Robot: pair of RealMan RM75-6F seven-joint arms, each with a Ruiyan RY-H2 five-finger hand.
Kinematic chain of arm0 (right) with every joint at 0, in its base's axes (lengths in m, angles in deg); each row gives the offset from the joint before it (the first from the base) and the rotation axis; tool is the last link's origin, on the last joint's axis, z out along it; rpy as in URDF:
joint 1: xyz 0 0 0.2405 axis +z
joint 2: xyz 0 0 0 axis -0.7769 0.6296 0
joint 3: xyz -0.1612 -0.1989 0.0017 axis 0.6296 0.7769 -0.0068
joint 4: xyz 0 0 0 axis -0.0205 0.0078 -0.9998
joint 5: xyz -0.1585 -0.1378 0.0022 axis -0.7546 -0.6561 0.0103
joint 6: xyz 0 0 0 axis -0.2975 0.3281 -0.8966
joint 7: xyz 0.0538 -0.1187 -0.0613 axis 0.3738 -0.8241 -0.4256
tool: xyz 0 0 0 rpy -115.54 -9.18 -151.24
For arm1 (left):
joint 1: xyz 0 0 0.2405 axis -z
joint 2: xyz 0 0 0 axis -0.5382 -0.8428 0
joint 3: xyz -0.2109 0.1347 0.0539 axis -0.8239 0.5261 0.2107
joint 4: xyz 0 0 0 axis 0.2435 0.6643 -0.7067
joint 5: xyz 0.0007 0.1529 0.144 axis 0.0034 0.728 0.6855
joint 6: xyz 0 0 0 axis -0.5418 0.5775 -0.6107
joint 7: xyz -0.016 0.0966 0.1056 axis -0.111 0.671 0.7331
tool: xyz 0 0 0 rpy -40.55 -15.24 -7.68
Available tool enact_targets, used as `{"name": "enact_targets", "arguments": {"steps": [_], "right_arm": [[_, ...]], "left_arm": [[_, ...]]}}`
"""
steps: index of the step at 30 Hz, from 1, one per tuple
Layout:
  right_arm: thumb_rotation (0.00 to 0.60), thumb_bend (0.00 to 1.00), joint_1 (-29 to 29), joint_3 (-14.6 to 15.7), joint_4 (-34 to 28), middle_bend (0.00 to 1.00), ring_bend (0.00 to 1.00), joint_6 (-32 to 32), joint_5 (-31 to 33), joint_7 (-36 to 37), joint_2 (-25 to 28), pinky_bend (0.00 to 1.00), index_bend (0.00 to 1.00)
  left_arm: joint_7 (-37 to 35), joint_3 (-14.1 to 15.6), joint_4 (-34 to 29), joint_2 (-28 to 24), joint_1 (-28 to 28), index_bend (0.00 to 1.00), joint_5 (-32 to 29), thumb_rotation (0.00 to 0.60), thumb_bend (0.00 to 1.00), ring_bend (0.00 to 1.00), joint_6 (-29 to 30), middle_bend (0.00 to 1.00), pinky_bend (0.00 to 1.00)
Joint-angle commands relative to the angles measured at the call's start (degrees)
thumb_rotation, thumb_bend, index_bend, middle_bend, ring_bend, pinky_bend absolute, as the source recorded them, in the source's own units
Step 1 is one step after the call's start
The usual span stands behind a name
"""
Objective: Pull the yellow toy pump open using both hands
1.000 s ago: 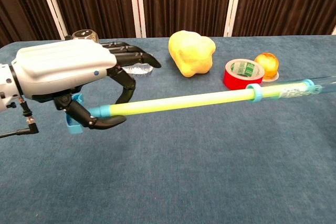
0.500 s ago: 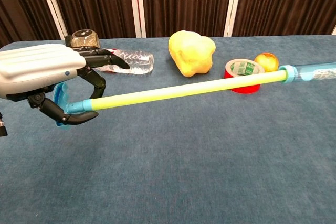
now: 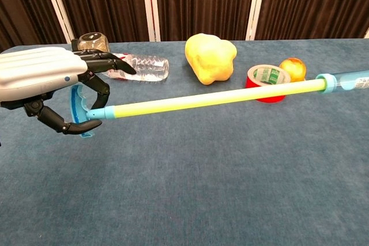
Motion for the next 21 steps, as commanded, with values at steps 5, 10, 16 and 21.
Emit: {"name": "enact_targets", "arguments": {"steps": [5,10,16,21], "right_arm": [[0.6,0.4,0.1,0.0,0.1,0.12,0.01,0.2,0.3,-0.1,0.2,0.0,0.67],[0.6,0.4,0.1,0.2,0.2,0.12,0.01,0.2,0.6,0.1,0.3,0.0,0.67],[0.6,0.35,0.2,1.1,0.0,0.01,0.0,-0.6,1.1,-0.5,0.7,0.0,0.23],[0.6,0.32,0.2,2.5,-1.0,0.0,0.0,-0.9,0.8,-2.4,1.6,0.0,0.04]], "left_arm": [[0.0,-0.1,0.0,-0.1,-0.1,0.61,0.4,0.6,0.39,0.0,0.1,0.06,0.0],[-0.1,0.0,0.1,-0.2,-0.3,0.61,0.6,0.6,0.39,0.0,0.0,0.06,0.0],[-0.1,-0.2,-0.1,-0.2,-0.4,0.3,0.3,0.6,0.2,0.0,-0.6,0.01,0.0],[0.2,-0.2,-1.7,-0.6,-0.1,0.06,-0.4,0.6,0.14,0.0,-1.9,0.0,0.0]]}}
